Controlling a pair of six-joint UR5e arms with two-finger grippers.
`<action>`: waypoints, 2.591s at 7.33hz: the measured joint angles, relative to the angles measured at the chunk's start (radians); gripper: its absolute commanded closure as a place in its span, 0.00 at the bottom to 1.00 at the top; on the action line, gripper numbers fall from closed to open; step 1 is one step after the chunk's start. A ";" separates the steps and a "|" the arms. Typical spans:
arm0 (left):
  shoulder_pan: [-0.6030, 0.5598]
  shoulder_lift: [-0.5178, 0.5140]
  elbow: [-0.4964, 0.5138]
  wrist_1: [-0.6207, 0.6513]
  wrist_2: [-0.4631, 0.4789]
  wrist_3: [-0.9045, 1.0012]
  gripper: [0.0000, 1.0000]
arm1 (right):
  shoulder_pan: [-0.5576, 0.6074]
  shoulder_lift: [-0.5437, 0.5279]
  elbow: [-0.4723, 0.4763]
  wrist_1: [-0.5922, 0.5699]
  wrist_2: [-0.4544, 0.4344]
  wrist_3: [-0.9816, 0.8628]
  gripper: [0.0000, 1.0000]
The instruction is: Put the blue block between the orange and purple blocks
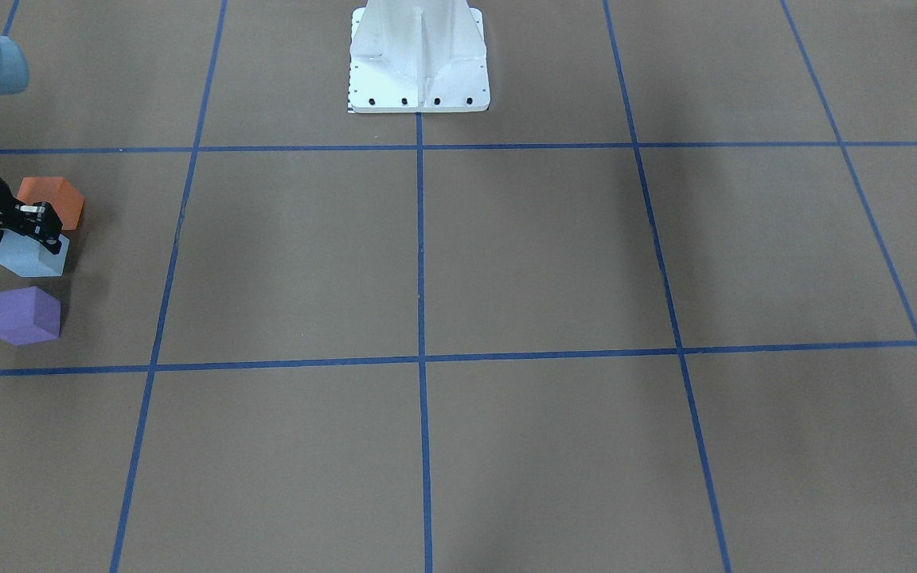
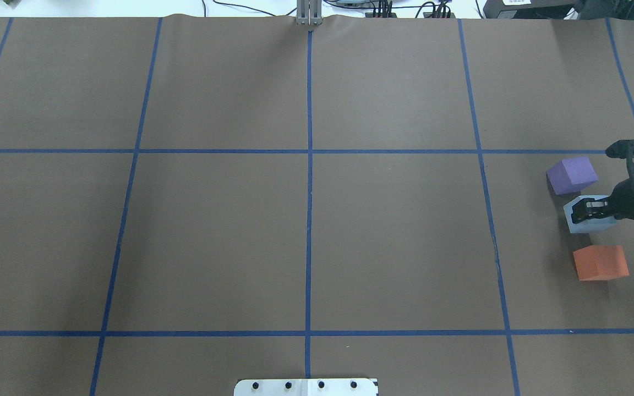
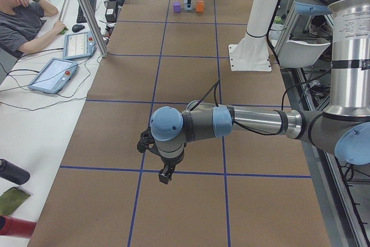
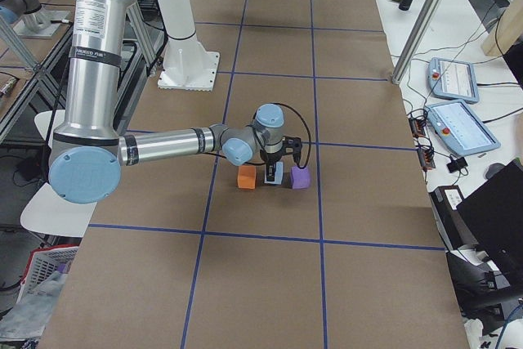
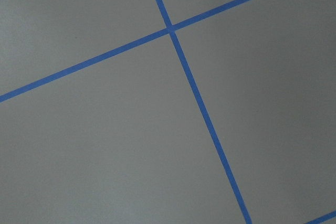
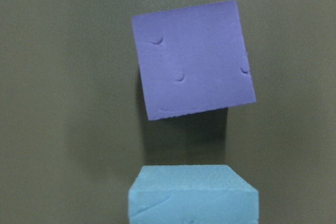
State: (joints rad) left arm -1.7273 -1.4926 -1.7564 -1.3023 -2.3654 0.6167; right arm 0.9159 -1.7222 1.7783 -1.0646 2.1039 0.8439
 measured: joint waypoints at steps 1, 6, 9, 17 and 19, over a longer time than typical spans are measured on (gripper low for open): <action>0.000 0.000 0.000 0.000 0.000 0.000 0.00 | 0.000 0.000 0.000 0.000 -0.002 -0.001 0.00; 0.000 0.000 0.000 0.000 0.000 0.001 0.00 | 0.023 -0.003 0.063 -0.012 0.020 -0.016 0.00; 0.000 0.000 0.001 0.000 0.000 0.000 0.00 | 0.186 -0.003 0.102 -0.124 0.141 -0.238 0.00; -0.001 0.001 0.019 0.001 -0.012 -0.003 0.00 | 0.654 0.015 0.199 -0.843 0.182 -1.046 0.01; -0.023 0.004 0.041 -0.006 -0.007 -0.034 0.00 | 0.687 -0.021 0.177 -0.797 0.183 -1.047 0.02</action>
State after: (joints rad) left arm -1.7505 -1.4888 -1.7154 -1.3079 -2.3729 0.5825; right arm 1.6024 -1.7433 1.9557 -1.8619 2.2868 -0.2030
